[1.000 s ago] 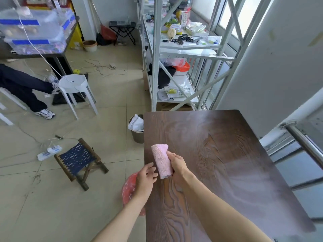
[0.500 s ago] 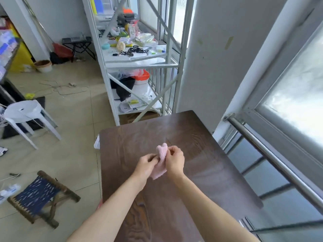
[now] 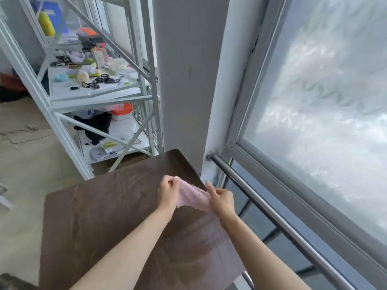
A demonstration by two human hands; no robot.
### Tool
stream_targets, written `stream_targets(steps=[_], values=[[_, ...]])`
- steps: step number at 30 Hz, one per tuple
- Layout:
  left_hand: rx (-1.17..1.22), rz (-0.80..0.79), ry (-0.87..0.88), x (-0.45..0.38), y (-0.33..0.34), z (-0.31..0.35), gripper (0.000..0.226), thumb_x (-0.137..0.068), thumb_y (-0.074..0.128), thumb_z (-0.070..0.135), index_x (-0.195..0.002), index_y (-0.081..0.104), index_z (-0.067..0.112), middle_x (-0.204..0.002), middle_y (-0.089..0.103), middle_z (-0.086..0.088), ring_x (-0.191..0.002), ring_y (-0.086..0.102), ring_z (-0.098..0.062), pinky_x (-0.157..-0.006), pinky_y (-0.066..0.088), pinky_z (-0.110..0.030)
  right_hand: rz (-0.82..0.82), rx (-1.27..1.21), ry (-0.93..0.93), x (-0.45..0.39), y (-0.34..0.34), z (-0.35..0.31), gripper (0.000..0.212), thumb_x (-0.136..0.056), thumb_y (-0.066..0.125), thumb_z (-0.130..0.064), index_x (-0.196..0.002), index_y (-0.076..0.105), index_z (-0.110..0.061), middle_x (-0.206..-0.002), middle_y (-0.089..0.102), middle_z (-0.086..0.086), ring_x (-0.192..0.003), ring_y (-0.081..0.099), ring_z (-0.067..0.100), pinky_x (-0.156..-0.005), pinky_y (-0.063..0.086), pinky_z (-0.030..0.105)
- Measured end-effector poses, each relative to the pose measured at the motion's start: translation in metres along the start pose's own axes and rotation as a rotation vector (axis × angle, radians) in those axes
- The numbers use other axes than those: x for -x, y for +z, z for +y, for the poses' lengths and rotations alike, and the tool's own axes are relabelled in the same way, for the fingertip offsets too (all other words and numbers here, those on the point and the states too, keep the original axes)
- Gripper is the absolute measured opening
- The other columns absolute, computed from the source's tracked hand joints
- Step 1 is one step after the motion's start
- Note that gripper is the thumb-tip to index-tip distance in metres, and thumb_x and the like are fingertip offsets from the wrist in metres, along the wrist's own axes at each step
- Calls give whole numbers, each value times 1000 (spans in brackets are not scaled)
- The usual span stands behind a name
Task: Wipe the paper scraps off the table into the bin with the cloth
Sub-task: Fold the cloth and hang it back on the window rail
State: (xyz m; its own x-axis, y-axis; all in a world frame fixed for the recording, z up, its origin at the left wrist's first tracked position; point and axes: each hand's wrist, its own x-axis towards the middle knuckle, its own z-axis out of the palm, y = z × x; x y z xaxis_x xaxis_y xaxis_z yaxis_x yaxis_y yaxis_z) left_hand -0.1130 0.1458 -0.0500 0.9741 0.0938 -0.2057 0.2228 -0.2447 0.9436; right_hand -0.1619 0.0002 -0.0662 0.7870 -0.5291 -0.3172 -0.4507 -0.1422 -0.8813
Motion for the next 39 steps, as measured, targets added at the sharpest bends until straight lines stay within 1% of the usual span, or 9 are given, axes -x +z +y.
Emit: stream_targets(steps=[4, 7, 11, 13, 17, 21, 25, 34, 39], values=[[128, -166, -24, -10, 44, 30, 35, -87, 50, 7, -119, 49, 20, -96, 64, -8, -90, 60, -21, -82, 46, -32, -53, -89, 13, -30, -40, 4, 39, -76, 71, -40, -101, 65, -11, -97, 68, 4, -83, 67, 18, -77, 57, 36], [89, -324, 41, -17, 67, 57, 51, -85, 41, -5, -127, 50, 22, -101, 64, -1, -94, 57, -9, -87, 44, -24, -79, -178, -43, -47, -68, -2, 49, -84, 63, -14, -132, 51, -20, -118, 63, 1, -101, 65, 20, -88, 55, 35], [31, -452, 89, -32, 93, 91, 46, -88, 36, -3, -126, 59, 9, -132, 56, -6, -123, 49, -20, -105, 37, -34, -28, -259, -137, -56, -97, -22, 39, -88, 51, -1, -122, 63, -17, -115, 69, 2, -100, 65, 14, -81, 56, 23], [69, -472, 140, -41, 105, 101, 39, -93, 38, 7, -122, 62, 14, -125, 58, 0, -114, 53, -12, -93, 44, -23, 14, -292, -222, -57, -105, -28, 36, -89, 51, -5, -118, 66, -18, -117, 69, -1, -108, 64, 13, -91, 54, 30], [114, -394, 233, -57, 128, 98, 23, -91, 54, 13, -109, 68, 8, -105, 68, -1, -92, 61, -5, -73, 47, -11, 127, -280, -269, -61, -106, -27, 40, -87, 47, 4, -118, 66, -12, -115, 67, -1, -110, 60, 8, -85, 46, 5], [-86, -485, 170, -75, 145, 65, 33, -87, 45, -7, -108, 68, 4, -105, 68, -10, -99, 61, -20, -75, 53, -20, 102, -153, -61, -68, -92, -1, 47, -83, 42, 9, -124, 60, -4, -125, 63, 12, -122, 54, 22, -94, 42, 24], [-313, -558, 137, -94, 157, 45, 44, -89, 39, -7, -121, 63, 11, -129, 60, -7, -123, 51, -23, -109, 38, -34, 75, -113, -2, -67, -82, 11, 49, -83, 42, 5, -130, 54, -4, -130, 60, 10, -124, 54, 23, -106, 42, 36], [-827, -504, 561, -115, 176, 36, 54, -89, 43, -1, -140, 40, 13, -153, 31, -7, -140, 29, -26, -117, 23, -39, 246, 377, -117, -64, -76, 11, 36, -94, 43, -19, -127, 56, -24, -116, 56, 3, -96, 64, 25, -78, 47, 32], [-841, -343, 911, -100, 167, 33, 41, -83, 48, -5, -115, 64, 12, -127, 56, -6, -116, 50, -28, -99, 42, -41, 336, 700, -291, -66, -78, 17, 29, -91, 49, -20, -115, 63, -29, -105, 52, 0, -99, 53, 21, -76, 30, 32]])
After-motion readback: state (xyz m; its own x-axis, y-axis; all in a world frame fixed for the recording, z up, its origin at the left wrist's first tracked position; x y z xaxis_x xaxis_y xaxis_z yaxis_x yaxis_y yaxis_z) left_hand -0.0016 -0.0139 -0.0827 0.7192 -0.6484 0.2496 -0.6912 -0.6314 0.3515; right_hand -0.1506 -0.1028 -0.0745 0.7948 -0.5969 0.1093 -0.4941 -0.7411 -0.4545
